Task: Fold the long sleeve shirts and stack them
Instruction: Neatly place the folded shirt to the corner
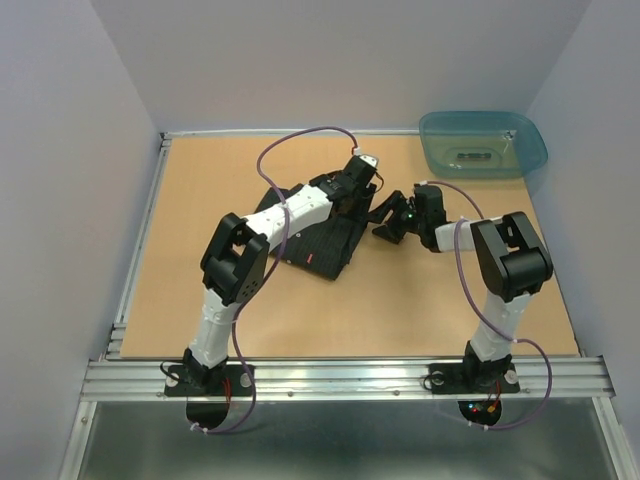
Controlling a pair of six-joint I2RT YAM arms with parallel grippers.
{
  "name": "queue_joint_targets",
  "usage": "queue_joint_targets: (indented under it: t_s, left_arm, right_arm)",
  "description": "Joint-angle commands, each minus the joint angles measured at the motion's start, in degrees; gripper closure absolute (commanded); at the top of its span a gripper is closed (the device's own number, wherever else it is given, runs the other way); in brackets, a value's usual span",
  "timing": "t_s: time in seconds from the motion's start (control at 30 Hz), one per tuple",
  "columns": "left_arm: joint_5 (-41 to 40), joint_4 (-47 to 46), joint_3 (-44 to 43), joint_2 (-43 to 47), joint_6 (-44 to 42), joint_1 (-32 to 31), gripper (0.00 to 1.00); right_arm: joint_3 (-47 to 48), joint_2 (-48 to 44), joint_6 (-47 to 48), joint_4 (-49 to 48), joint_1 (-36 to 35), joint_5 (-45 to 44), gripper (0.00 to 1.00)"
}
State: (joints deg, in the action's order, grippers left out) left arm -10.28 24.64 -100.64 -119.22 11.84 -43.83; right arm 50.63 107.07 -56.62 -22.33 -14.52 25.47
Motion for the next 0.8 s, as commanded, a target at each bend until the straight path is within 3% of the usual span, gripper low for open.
queue_joint_targets:
  t_s: [0.0,0.07,0.57,0.7,0.77]
  left_arm:
    - [-3.4,0.8,-2.5,-0.9,-0.9,-0.3,0.37]
    - [-3.3,0.8,-2.3,-1.5,-1.0,-0.5,0.41]
    - [-3.4,0.8,-5.8,-7.3,-2.3,-1.1,0.42]
    - [-4.6,0.7,-6.3,-8.4,-3.1,-1.3,0.5]
    - [-4.9,0.8,-6.3,-8.4,-3.6,-1.6,0.61]
  right_arm:
    - [0.4,2.4,-1.1,-7.5,0.4,2.3,0.33]
    - [0.5,3.4,-1.3,-7.8,0.4,2.5,0.36]
    - [0.1,7.0,-1.1,-9.8,0.4,2.7,0.57]
    - [0.1,7.7,-0.9,-10.1,0.4,2.6,0.67]
    - [0.0,8.2,-0.9,-10.3,0.4,2.6,0.78]
